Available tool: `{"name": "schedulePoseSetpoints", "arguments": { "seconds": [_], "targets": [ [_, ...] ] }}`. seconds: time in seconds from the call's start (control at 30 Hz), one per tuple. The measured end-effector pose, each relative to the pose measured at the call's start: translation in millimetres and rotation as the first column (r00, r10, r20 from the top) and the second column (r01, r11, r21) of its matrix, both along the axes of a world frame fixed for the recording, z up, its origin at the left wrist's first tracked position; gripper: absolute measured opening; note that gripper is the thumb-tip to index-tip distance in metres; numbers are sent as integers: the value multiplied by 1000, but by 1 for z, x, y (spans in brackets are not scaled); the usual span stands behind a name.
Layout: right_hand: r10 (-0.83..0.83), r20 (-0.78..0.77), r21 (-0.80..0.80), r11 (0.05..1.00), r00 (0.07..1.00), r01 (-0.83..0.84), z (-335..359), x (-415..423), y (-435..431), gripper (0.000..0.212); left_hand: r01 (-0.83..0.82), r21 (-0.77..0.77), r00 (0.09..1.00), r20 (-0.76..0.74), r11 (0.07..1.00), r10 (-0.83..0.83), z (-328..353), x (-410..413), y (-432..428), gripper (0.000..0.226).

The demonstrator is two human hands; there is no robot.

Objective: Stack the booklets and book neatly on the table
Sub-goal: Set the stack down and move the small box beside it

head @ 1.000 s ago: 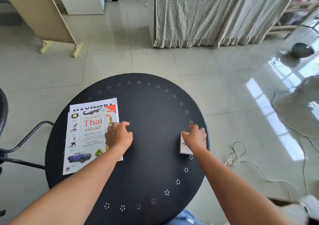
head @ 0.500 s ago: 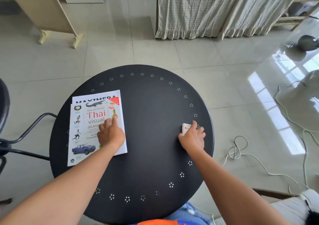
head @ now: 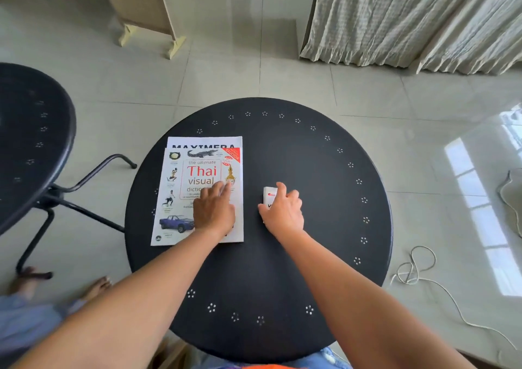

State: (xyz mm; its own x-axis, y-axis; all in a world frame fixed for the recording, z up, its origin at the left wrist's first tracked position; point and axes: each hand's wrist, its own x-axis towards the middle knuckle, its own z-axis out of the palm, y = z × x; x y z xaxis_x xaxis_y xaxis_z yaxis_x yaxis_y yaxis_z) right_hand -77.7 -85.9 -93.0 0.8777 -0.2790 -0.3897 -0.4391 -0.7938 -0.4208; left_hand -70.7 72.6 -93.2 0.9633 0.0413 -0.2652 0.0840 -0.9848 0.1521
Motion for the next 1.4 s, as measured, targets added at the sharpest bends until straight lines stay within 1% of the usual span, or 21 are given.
{"name": "schedulePoseSetpoints", "arguments": {
  "seconds": [0.23, 0.43, 0.57, 0.67, 0.77, 0.9, 1.4],
  "targets": [
    [45, 11, -66, 997, 999, -44, -3, 12, 19, 75, -9, -22, 999, 31, 1000, 9, -4, -3, 0, 60],
    [68, -15, -66, 995, 998, -69, -1, 12, 20, 81, -11, -31, 999, 36, 999, 13, -4, -4, 1, 61],
    [62, -58, 2, 998, 996, -62, 3, 12, 14, 82, 31, -43, 999, 8, 999, -31, -2, -2, 4, 63],
    [73, -84, 25, 997, 994, -71, 7, 11, 8, 85, 26, -57, 1000, 8, 998, -26, -1, -3, 12, 64],
    [92, -97, 0, 996, 991, -93, 9, 10, 5, 86, 14, -37, 999, -44, 999, -16, -4, -7, 24, 67],
    [100, -96, -10, 995, 990, -101, 10, 11, 6, 84, -6, -53, 994, -111, 999, 0, -5, -8, 30, 71],
    [77, -96, 10, 997, 992, -77, 11, 12, 10, 82, 14, -24, 991, -136, 1000, -17, 2, -9, 27, 71]
  ]
}}
